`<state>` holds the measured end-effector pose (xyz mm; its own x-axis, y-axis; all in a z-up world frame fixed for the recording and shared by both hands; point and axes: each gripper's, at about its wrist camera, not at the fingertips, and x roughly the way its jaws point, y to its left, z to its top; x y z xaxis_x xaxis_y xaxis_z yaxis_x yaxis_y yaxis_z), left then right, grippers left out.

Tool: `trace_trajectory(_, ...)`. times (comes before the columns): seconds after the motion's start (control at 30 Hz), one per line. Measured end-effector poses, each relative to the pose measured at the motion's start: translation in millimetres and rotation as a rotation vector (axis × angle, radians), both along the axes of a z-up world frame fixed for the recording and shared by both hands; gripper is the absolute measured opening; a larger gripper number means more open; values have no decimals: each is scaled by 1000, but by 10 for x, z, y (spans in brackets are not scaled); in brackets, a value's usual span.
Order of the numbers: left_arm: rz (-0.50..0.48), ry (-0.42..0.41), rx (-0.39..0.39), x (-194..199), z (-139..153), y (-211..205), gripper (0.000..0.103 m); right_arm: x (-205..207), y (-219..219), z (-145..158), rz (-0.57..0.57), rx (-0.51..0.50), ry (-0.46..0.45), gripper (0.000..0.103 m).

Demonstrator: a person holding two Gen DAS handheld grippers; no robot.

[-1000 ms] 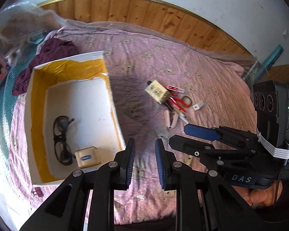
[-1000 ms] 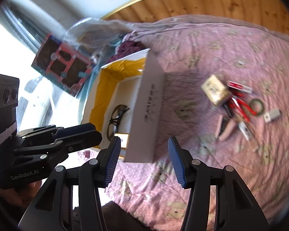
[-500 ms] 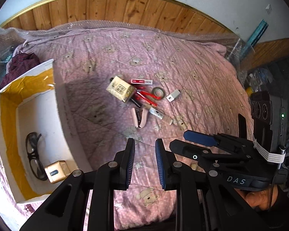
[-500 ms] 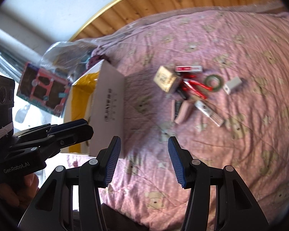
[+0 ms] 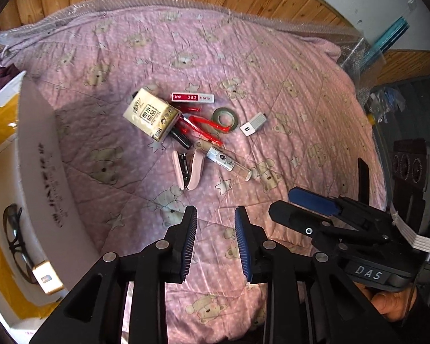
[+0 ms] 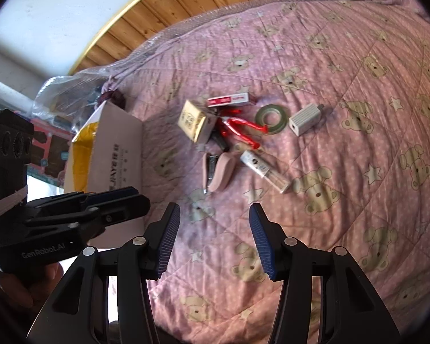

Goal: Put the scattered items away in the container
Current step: 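Move the left tool to the pink stapler while the right tool approaches the white lighter, then grasp the pink stapler with the left tool while the right tool grasps the white lighter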

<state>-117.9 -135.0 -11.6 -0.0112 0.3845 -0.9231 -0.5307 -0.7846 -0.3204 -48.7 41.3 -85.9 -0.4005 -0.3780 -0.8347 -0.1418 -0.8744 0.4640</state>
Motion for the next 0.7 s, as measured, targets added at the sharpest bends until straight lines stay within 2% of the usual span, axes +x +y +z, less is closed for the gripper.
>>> trace_trajectory(0.1, 8, -12, -22, -96, -155, 79, 41, -91, 19, -86, 13, 30, -14, 53)
trace_trajectory(0.23, 37, -44, -33, -255, -357, 137, 46, -218, 24, -265, 45, 92, -39, 53)
trace_trajectory(0.47, 47, -85, -93, -416, -738, 249, 46, -437, 11, -571, 117, 162, -72, 42)
trace_trajectory(0.7, 52, -129, -77, -528, -915, 323, 46, -614, -46, -735, 189, 227, -66, 41)
